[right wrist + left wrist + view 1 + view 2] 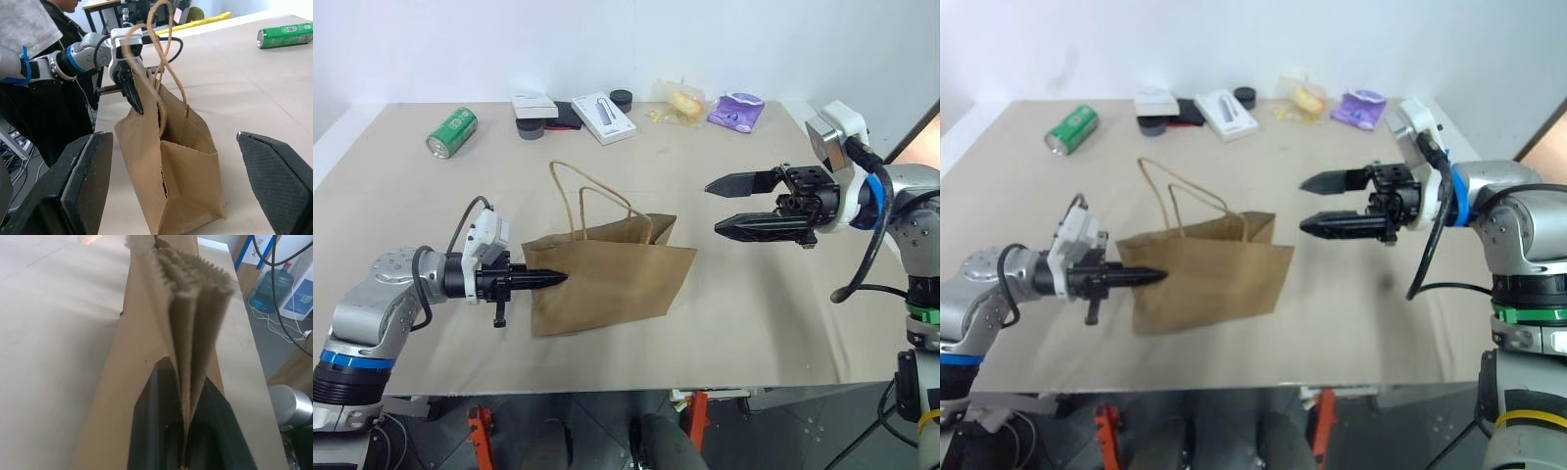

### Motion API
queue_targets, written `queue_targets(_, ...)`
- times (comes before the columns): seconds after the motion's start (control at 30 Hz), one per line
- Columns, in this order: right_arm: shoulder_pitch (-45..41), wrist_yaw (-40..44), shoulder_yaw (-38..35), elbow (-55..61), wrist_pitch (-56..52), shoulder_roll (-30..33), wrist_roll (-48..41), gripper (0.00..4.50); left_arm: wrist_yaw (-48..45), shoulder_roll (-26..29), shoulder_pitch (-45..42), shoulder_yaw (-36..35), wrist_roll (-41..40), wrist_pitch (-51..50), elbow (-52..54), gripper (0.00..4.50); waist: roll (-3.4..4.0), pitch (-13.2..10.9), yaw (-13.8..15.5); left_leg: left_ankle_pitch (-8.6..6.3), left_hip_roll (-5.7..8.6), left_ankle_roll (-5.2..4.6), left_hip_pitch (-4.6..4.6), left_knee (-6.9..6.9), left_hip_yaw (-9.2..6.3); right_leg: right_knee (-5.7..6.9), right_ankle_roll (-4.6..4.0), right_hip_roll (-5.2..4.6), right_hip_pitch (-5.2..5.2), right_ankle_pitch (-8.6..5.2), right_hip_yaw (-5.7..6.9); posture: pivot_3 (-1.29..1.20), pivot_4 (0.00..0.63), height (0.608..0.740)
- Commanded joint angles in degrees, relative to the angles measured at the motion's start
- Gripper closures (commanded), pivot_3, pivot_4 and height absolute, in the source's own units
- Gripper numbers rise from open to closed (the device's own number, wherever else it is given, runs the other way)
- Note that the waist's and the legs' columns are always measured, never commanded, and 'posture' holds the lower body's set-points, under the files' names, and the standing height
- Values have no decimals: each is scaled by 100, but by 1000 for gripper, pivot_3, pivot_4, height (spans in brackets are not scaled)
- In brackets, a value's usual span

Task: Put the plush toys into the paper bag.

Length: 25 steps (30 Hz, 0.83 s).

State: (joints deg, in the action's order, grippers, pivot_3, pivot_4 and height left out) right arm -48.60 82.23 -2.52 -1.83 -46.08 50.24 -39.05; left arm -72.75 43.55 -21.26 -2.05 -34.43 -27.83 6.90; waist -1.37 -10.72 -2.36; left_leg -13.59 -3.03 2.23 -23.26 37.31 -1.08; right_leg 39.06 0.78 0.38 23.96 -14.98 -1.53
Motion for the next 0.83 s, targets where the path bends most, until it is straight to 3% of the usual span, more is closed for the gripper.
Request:
queue_targets(0.03, -126, 35, -79, 239, -28, 157, -80, 0, -14, 133, 109, -142, -92, -94, 197, 2802, 0, 0, 2, 0, 0, 0, -1, 0, 1, 0, -1, 0, 2, 0, -2, 0, 150, 740)
queue_targets(0.07, -128, 44, -74, 231, -32, 166, -74, 0, -1, 183, 126, -203, -151, -172, 289, 2133, 0, 0, 5, 0, 0, 0, -4, 0, -1, 0, -1, 0, 3, 1, 0, 0, 150, 740)
queue_targets(0.2, -136, 35, -111, 154, -65, 258, -47, 0, 351, 536, 196, -812, -705, -870, 941, 313, -3, -3, 4, 0, 0, 0, -6, 1, 0, 0, 2, -1, 5, -1, -1, 0, 150, 740)
queue_targets(0.23, -119, 11, -143, 129, -69, 293, -40, 0, 500, 640, 244, -1081, -995, -1162, 1134, 46, -3, -3, 0, 0, -2, 0, -6, 1, 0, 0, 3, -1, 6, -2, -1, 0, 150, 740)
queue_targets(0.37, -45, -482, -165, -303, 46, 375, 354, 0, 1305, 965, 338, -2368, -1791, -2040, 1197, 46, -1, -4, -2, 0, -8, 0, -4, 1, 2, 0, 5, 2, 6, -3, -3, 0, 150, 740)
queue_targets(0.47, 94, -910, -143, -721, 233, 385, 760, 0, 1587, 1230, 644, -2986, -1381, -1982, 648, 46, 0, -4, -8, 0, -9, 0, -2, 3, 1, 1, 1, 7, 7, 0, -1, 0, 150, 740)
queue_targets(0.6, 264, -1228, -81, -1207, 678, 247, 1190, 0, 1833, 1314, 1162, -3143, -580, -1322, 298, 46, 11, -9, -9, 0, -9, 0, 4, -1, 15, 1, 0, 7, 8, 0, -12, 0, 150, 740)
queue_targets(0.83, 308, -1529, -42, -1622, 1031, -97, 1536, 0, 1887, 1265, 1506, -3095, -77, -770, -39, 46, 10, -9, -10, 1, -15, 2, -3, -2, 40, 1, -33, 8, 25, 24, -31, 0, 150, 740)
